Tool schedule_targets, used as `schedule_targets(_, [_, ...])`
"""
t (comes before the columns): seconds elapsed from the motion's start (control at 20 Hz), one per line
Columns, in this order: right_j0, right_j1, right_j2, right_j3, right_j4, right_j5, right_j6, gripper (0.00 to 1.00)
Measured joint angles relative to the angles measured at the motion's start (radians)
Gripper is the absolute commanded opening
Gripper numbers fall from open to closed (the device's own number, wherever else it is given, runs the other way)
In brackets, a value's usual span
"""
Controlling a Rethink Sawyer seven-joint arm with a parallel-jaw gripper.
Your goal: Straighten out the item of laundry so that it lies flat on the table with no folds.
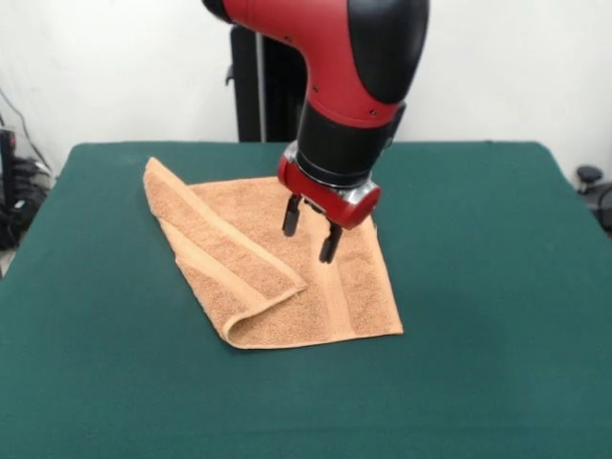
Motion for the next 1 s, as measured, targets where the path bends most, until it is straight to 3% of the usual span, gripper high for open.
schedule_targets(1.0, [-0.008, 0.003, 0.043, 0.004, -0.004, -0.031, 0.0, 1.0])
